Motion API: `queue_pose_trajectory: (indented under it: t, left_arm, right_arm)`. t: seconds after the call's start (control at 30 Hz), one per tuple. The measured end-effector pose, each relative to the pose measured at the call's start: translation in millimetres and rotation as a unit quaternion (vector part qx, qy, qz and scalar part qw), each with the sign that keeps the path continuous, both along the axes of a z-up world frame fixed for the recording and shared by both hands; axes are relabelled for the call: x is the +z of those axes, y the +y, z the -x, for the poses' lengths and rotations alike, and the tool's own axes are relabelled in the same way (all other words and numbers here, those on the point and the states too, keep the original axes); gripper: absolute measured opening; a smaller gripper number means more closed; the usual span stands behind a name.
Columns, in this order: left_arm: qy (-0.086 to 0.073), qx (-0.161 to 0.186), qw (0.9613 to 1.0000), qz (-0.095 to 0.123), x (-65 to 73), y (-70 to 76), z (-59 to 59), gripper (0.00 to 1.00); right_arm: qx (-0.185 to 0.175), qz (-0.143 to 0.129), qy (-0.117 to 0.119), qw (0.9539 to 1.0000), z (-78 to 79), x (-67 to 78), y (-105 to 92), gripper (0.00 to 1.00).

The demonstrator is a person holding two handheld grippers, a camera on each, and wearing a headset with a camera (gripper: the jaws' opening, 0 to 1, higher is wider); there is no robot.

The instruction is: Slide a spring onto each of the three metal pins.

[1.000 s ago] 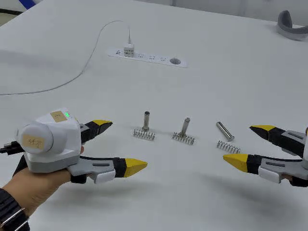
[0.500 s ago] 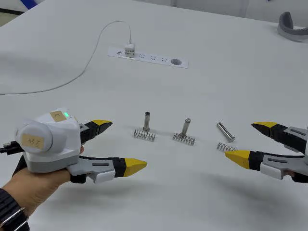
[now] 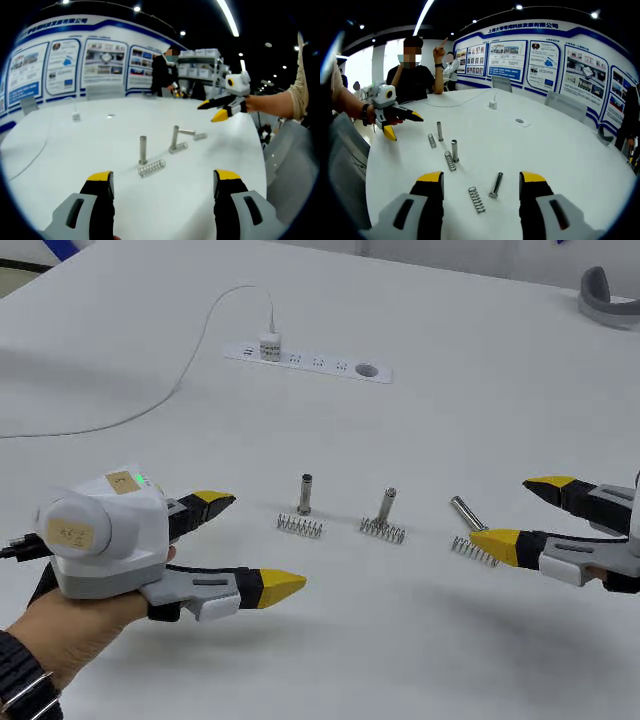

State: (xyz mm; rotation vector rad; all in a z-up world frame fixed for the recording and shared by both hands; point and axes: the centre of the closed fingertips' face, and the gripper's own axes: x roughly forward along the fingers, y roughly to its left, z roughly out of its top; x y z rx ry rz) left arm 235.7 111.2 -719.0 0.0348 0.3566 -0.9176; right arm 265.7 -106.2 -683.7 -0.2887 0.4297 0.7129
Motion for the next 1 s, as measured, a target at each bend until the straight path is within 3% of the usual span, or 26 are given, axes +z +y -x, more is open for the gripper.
queue_pose_trajectory:
  t: [0.57,1.0]
  left_arm:
    - [0.001,0.001,1.0,0.002,-0.1,0.3,-0.4,0.82]
    - [0.002,0.003,1.0,0.002,-0.2,0.9,-0.1,0.82]
  right_arm:
    - [-0.011,0.019,0.002,0.9998,-21.1,2.4,-1.1,0.58]
    - [-0.034,0.04,0.019,0.9985,-36.8,-6.2,-4.1,0.46]
